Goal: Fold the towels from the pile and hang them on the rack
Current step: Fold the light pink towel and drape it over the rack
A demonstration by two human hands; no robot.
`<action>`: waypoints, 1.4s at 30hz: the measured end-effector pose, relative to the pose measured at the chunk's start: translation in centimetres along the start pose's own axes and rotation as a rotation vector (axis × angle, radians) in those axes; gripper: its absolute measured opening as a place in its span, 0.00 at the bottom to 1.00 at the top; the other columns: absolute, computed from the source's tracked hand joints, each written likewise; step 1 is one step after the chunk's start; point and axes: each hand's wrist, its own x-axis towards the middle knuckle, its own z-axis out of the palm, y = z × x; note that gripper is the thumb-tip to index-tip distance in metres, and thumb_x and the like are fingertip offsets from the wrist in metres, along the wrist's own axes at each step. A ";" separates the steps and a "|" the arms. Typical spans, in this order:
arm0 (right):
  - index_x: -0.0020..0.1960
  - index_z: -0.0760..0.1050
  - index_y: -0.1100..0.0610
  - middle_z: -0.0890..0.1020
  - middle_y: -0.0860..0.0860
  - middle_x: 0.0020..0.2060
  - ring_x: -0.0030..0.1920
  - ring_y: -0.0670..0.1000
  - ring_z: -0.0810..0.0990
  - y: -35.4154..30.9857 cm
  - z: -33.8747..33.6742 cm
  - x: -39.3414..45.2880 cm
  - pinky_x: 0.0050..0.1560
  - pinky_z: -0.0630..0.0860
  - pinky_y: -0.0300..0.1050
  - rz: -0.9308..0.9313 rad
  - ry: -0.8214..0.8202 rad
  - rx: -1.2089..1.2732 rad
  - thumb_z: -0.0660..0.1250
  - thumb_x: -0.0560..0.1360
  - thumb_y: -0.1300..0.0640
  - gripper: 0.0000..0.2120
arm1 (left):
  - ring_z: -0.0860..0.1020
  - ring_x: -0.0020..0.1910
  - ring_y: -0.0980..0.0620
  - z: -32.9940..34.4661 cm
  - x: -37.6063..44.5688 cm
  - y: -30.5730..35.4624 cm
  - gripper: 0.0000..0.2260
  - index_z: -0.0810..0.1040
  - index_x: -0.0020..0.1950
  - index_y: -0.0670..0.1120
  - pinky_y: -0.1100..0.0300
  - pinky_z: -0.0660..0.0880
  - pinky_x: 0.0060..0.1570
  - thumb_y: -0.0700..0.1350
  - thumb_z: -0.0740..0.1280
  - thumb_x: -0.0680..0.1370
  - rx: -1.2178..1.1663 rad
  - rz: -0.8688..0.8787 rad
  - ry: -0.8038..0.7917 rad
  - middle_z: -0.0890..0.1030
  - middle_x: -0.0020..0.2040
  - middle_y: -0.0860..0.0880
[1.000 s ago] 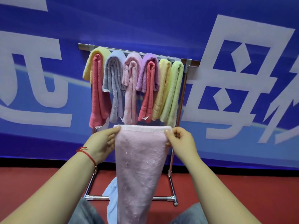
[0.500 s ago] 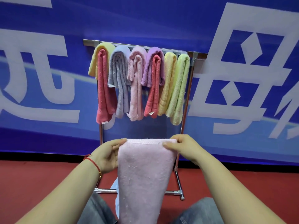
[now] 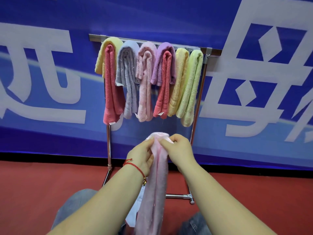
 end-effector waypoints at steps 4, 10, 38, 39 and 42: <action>0.39 0.75 0.59 0.78 0.51 0.33 0.35 0.47 0.74 0.3 0.5 -1.0 0.38 0.71 0.43 -0.011 -0.063 0.101 0.70 0.73 0.55 0.09 | 0.81 0.30 0.59 0.3 -1.0 -1.0 0.09 0.80 0.52 0.42 0.69 0.77 0.33 0.42 0.61 0.80 -0.013 0.096 -0.113 0.84 0.34 0.49; 0.46 0.81 0.59 0.82 0.50 0.37 0.37 0.44 0.78 0.3 0.5 -2.3 0.38 0.74 0.32 -0.087 -0.111 0.086 0.67 0.75 0.59 0.05 | 0.83 0.32 0.55 -0.2 -1.4 -1.7 0.08 0.79 0.54 0.39 0.67 0.77 0.30 0.37 0.63 0.78 -0.065 0.212 -0.079 0.84 0.37 0.45; 0.64 0.73 0.53 0.81 0.50 0.58 0.59 0.49 0.79 -0.7 -2.8 -1.9 0.60 0.75 0.46 -0.071 -0.394 0.468 0.77 0.63 0.53 0.31 | 0.79 0.54 0.55 -1.2 -2.6 2.8 0.09 0.77 0.56 0.43 0.60 0.74 0.58 0.40 0.59 0.80 0.646 0.669 -0.373 0.82 0.54 0.47; 0.60 0.76 0.54 0.83 0.51 0.54 0.56 0.49 0.80 -1.2 -2.9 -2.0 0.57 0.77 0.44 -0.109 -0.387 0.472 0.75 0.65 0.55 0.24 | 0.79 0.54 0.56 -1.1 -2.8 3.0 0.09 0.77 0.56 0.44 0.62 0.74 0.58 0.40 0.59 0.80 0.685 0.710 -0.369 0.82 0.53 0.48; 0.46 0.81 0.55 0.85 0.47 0.42 0.44 0.42 0.82 -2.3 -3.3 -2.3 0.44 0.77 0.35 -0.216 -0.247 0.440 0.74 0.69 0.61 0.07 | 0.78 0.52 0.62 -1.2 -3.2 3.5 0.08 0.77 0.55 0.47 0.69 0.72 0.55 0.40 0.60 0.79 0.782 0.829 -0.324 0.81 0.51 0.54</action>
